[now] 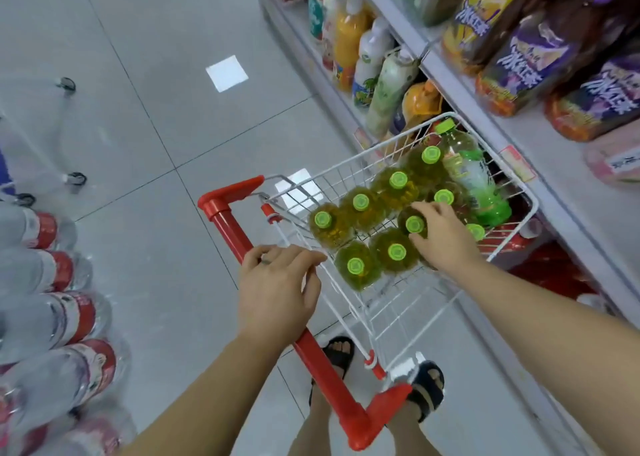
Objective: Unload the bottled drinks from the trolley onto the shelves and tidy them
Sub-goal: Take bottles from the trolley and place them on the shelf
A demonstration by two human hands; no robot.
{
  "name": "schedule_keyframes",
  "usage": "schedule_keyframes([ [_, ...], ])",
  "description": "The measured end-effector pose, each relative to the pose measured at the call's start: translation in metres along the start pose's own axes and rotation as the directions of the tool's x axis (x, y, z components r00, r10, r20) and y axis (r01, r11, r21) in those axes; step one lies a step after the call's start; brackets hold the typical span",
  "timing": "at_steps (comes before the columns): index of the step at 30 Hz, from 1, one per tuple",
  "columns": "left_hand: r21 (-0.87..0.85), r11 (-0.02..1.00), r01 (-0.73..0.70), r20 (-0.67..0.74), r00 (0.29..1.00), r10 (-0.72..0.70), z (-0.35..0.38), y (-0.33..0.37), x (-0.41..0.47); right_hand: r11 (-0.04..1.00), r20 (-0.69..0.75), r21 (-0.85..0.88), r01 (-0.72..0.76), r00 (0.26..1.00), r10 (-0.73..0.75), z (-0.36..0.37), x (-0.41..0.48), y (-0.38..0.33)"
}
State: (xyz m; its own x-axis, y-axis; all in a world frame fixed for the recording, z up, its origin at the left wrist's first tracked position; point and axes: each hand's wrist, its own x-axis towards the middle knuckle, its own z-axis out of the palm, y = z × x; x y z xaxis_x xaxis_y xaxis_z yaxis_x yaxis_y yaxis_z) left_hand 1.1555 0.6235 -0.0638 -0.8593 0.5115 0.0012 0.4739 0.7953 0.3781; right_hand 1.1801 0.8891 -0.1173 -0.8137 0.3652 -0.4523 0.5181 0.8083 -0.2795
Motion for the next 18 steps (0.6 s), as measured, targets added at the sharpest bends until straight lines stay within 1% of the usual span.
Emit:
schedule_keyframes([
  [2,-0.004,1.0,-0.009,-0.012,1.0,0.009,0.001,-0.002,0.0,0.999,-0.004,-0.048,-0.006,1.0,0.005,0.009,0.01,-0.003],
  [4,-0.001,1.0,-0.009,-0.017,1.0,0.009,0.001,-0.003,0.0,0.999,-0.015,-0.033,0.005,1.0,-0.005,0.012,0.016,-0.004],
  [6,0.03,0.999,-0.011,-0.015,1.0,0.011,0.001,-0.005,0.0,0.998,-0.044,0.036,0.042,0.998,-0.041,0.006,0.012,-0.004],
  [9,0.101,0.995,0.024,0.014,1.0,-0.025,0.0,-0.001,0.004,0.964,-0.211,0.216,0.155,0.971,-0.109,-0.017,-0.012,-0.006],
  [11,0.086,0.994,0.06,0.045,0.997,-0.064,0.001,0.008,0.011,0.93,-0.279,0.305,0.206,0.953,-0.12,-0.037,-0.034,-0.006],
  [12,0.019,0.997,0.07,0.103,0.992,-0.072,0.001,0.015,0.017,0.915,-0.288,0.343,0.215,0.951,-0.115,-0.047,-0.044,-0.004],
  [13,-0.09,0.992,0.09,0.184,0.98,-0.072,0.002,0.024,0.024,0.899,-0.292,0.379,0.218,0.95,-0.107,-0.056,-0.052,-0.003],
  [14,-0.216,0.968,0.128,0.282,0.957,-0.063,0.005,0.034,0.031,0.885,-0.3,0.409,0.222,0.949,-0.1,-0.065,-0.059,-0.002],
  [15,-0.306,0.941,0.143,0.363,0.931,-0.023,0.01,0.044,0.039,0.87,-0.311,0.431,0.238,0.945,-0.104,-0.074,-0.063,-0.003],
  [16,-0.346,0.932,0.109,0.4,0.915,0.042,0.017,0.056,0.047,0.85,-0.323,0.455,0.267,0.939,-0.122,-0.083,-0.067,-0.005],
  [18,-0.426,0.905,0.003,0.366,0.915,0.169,0.03,0.079,0.061,0.776,-0.331,0.532,0.34,0.926,-0.18,-0.096,-0.073,-0.011],
])
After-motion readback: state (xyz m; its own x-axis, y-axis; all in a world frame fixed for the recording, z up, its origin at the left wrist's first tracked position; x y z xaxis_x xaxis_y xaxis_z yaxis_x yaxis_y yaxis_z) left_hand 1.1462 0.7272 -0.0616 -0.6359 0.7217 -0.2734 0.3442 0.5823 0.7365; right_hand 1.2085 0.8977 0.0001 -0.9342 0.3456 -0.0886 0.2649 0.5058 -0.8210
